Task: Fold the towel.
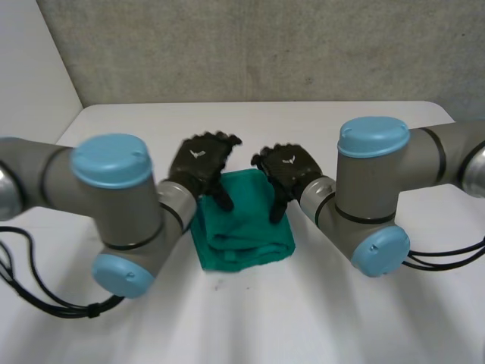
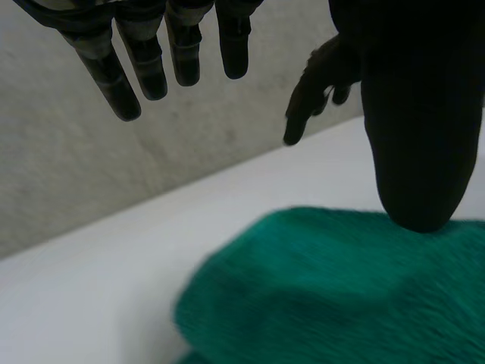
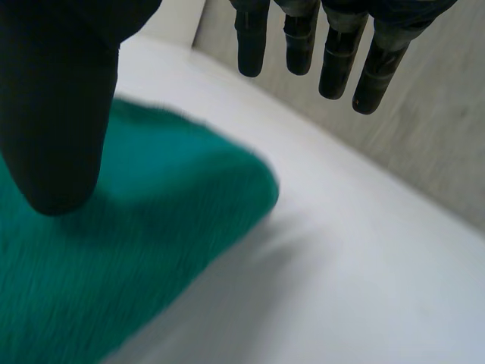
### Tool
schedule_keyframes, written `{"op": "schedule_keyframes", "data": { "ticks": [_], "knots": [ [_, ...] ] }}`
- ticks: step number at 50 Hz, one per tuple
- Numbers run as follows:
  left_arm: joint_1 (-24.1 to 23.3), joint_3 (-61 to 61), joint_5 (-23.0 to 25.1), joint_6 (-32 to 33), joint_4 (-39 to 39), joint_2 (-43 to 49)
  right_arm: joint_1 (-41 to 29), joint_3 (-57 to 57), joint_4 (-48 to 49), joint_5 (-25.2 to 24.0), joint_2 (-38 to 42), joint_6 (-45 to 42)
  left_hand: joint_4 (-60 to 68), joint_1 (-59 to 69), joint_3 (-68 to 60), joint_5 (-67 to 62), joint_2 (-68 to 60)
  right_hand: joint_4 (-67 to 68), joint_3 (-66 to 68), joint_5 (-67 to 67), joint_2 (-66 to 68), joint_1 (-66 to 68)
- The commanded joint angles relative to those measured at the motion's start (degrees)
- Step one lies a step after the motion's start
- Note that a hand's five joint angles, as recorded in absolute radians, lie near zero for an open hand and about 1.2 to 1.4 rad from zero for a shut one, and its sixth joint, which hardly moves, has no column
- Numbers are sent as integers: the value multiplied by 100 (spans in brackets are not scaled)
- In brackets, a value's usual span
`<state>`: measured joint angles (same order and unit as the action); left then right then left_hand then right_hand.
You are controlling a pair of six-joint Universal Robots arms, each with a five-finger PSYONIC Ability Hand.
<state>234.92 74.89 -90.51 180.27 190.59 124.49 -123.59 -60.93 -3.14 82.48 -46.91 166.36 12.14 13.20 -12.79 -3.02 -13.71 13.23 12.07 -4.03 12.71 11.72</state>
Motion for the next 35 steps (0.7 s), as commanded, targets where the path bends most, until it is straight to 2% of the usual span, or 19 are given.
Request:
{"op": "schedule_keyframes", "data": {
  "ticks": [1, 7, 14, 17, 23, 35],
  "knots": [
    [-122, -598, -142, 35, -470, 953, 169, 696, -908, 22, 595, 265, 126, 20, -61, -39, 30, -323, -207, 403, -271, -172],
    [-87, -564, -502, 158, -681, 1034, 186, 775, -1005, -22, 604, 397, 194, 88, -129, -107, -38, -323, -207, 403, -271, -172],
    [-16, -81, -573, 799, -866, 797, 116, 881, -1057, -101, 604, 336, 127, 21, -62, -39, 30, -323, -207, 403, -271, -172],
    [-16, 182, -599, 1001, -866, 630, 107, 925, -1110, -276, 648, 336, 93, -13, -28, -6, 63, -323, -207, 403, -271, -172],
    [-25, 500, -600, 1054, -840, 366, 90, 1065, -1277, -470, 876, 239, 93, -13, -28, -6, 63, -323, -207, 403, -271, -172],
    [-16, 561, -582, 1028, -936, 50, 107, 1417, -1822, -233, 1000, -209, 93, -13, -28, -6, 63, -323, -207, 403, -271, -172]
  ]
}}
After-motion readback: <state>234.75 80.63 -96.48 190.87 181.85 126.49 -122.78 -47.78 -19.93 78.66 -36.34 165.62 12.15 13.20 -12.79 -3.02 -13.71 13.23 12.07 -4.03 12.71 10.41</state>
